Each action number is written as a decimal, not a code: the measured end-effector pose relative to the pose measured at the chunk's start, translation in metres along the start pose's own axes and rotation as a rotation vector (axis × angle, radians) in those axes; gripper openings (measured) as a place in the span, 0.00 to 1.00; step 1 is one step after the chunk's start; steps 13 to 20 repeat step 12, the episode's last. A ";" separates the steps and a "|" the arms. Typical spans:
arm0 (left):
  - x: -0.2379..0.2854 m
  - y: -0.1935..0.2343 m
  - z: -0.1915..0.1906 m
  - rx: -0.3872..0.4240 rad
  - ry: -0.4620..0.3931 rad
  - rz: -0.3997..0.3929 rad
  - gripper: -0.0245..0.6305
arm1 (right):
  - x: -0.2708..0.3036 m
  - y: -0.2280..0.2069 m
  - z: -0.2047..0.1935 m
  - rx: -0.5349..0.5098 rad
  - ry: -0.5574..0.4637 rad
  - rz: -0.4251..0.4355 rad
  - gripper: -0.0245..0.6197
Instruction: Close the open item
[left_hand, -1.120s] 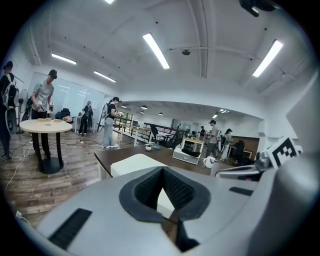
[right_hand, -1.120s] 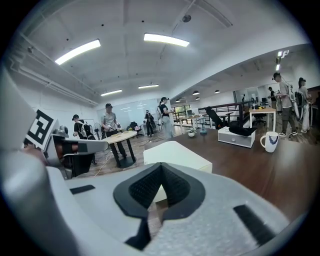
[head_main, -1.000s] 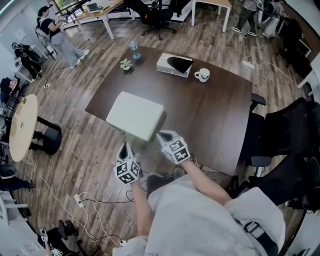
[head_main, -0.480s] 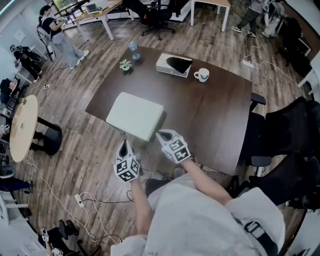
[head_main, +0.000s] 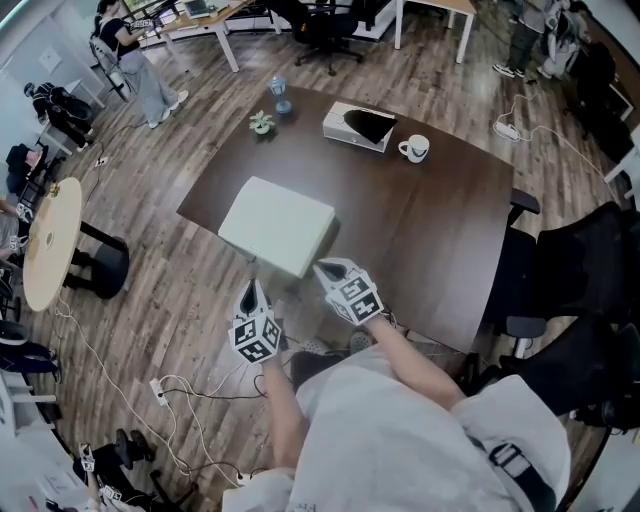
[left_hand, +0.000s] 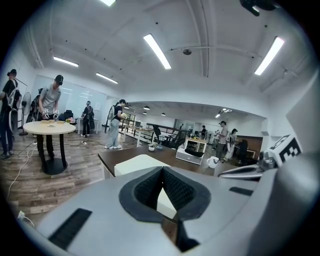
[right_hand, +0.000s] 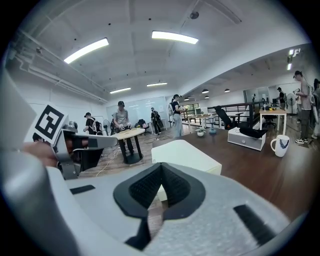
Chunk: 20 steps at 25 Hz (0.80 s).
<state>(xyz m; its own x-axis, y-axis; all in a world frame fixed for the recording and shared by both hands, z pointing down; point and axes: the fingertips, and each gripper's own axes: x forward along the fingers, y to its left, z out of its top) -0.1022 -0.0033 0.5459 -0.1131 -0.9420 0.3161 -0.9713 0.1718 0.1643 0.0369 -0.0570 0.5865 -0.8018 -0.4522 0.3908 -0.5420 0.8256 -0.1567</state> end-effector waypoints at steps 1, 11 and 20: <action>0.001 0.000 -0.001 0.002 0.001 0.000 0.04 | 0.001 0.000 -0.001 0.000 0.002 0.002 0.04; 0.006 -0.019 -0.004 -0.009 0.008 -0.035 0.05 | -0.006 -0.006 -0.009 -0.009 0.027 0.001 0.04; 0.008 -0.018 -0.003 -0.006 0.007 -0.038 0.05 | -0.003 -0.006 -0.008 -0.010 0.027 0.002 0.04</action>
